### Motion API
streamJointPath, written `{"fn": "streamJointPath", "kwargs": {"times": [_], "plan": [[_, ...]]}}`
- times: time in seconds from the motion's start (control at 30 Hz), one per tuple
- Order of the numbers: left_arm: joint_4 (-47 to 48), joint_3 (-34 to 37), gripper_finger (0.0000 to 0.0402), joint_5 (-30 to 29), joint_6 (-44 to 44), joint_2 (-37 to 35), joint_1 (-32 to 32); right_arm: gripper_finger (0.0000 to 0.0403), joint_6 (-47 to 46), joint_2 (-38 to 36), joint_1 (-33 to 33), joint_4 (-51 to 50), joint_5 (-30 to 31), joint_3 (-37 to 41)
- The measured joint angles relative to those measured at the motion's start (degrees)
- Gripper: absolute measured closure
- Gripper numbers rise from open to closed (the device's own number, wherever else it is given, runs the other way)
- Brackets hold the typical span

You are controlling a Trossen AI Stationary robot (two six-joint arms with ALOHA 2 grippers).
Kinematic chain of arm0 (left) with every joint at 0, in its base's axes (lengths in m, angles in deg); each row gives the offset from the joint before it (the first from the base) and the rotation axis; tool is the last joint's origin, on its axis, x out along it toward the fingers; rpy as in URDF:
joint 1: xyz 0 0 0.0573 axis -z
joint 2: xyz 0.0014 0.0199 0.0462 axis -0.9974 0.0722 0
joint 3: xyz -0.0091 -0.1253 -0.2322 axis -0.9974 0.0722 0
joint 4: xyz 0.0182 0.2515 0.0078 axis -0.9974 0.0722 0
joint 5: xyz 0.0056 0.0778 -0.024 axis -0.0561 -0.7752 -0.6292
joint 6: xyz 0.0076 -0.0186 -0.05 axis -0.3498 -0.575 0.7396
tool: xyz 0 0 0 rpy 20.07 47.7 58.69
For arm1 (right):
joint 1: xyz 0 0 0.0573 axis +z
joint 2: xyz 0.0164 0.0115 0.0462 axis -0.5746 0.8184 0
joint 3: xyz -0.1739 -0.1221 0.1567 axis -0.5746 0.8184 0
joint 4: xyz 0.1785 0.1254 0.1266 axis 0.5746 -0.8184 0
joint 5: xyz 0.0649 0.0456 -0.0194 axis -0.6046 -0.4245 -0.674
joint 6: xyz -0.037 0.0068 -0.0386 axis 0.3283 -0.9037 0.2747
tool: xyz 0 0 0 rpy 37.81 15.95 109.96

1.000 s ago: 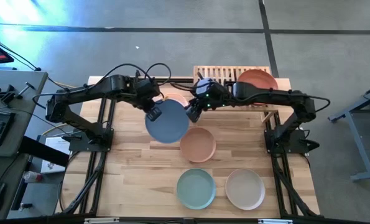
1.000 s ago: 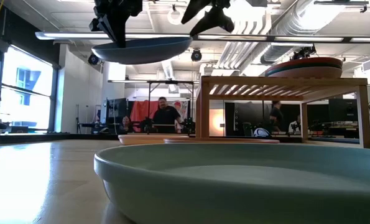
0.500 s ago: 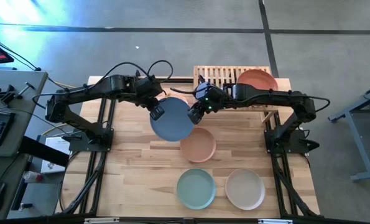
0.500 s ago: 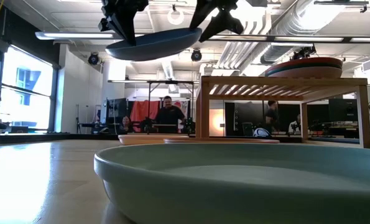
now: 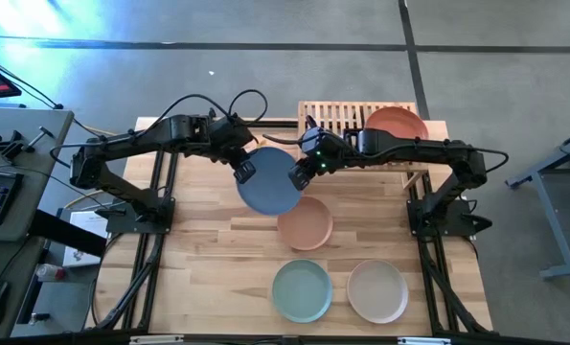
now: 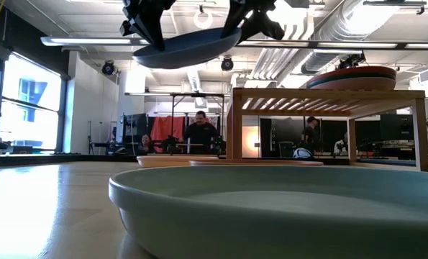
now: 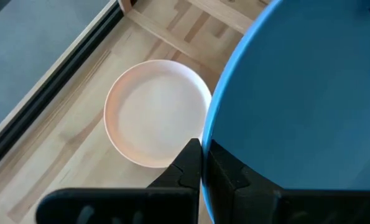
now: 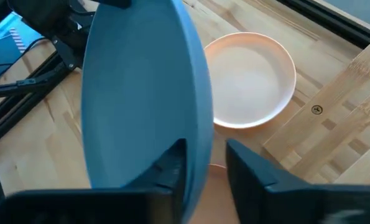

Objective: Place and stack plates onto a shelf
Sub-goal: Stack the blue plate on top of the orange plate on the shelf

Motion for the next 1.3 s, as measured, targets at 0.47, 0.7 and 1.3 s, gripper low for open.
{"fn": "streamJointPath", "kwargs": {"times": [0.47, 0.7, 1.3], "plan": [[-0.02, 0.0, 0.037, 2.73, -3.45, 0.0, 0.05, 0.0398, -6.95, -0.02, -0.07, -0.91, -0.08, 0.07], [-0.16, 0.0, 0.0336, 3.88, -3.97, 0.0, 0.04, 0.0401, -8.74, -0.02, -0.02, -2.01, -0.36, 0.07], [-1.69, 0.0, 0.0297, 8.95, -2.92, -1.96, 0.0, 0.0403, -12.75, -1.52, 0.0, -10.4, 0.25, 0.07]]}}
